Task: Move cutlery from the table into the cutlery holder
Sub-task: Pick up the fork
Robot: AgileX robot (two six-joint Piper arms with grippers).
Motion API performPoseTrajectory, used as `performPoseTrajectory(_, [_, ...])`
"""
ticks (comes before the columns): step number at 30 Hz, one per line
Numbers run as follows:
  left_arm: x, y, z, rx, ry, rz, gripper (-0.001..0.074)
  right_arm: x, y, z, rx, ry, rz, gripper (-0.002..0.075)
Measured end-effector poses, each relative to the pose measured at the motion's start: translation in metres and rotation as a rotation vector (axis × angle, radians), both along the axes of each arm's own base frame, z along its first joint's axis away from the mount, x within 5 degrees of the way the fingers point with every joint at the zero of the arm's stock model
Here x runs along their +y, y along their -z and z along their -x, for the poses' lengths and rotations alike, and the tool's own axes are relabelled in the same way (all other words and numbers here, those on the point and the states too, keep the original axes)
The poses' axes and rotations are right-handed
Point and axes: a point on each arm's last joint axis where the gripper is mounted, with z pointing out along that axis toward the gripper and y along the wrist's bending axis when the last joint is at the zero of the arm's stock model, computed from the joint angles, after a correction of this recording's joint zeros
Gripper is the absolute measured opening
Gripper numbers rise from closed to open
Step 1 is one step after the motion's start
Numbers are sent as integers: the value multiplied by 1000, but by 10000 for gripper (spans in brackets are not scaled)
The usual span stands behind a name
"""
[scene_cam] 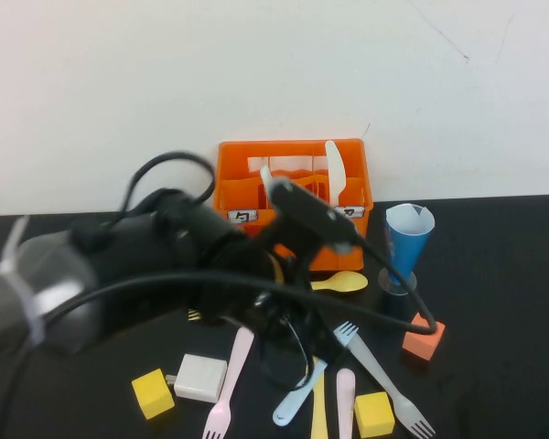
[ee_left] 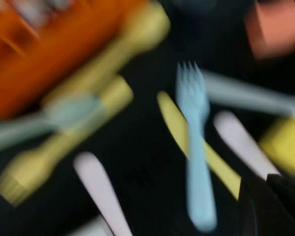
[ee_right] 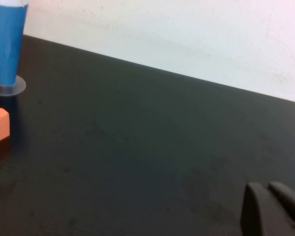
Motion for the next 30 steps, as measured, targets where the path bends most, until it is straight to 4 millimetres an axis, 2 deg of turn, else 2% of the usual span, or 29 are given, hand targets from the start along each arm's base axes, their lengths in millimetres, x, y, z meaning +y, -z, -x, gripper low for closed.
performPoseTrajectory(3, [-8,10,-1,146,63,-87,1,0,0,0,0,0,0,-4])
performPoseTrajectory(8, [-24,34,-16,244,123,-182,36,0,0,0,0,0,0,-4])
performPoseTrajectory(11, [-35,53,-28,254,135,-211,122,0,0,0,0,0,0,-4])
performPoseTrajectory(17, [-50,93,-48,288,124,-257,354,0,0,0,0,0,0,-4])
performPoseTrajectory(19, [-54,101,-53,288,120,-264,398,0,0,0,0,0,0,-4])
performPoseTrajectory(23, [-52,112,-60,294,109,-275,413,0,0,0,0,0,0,-4])
performPoseTrajectory(30, [-46,119,-70,273,89,-276,387,0,0,0,0,0,0,-4])
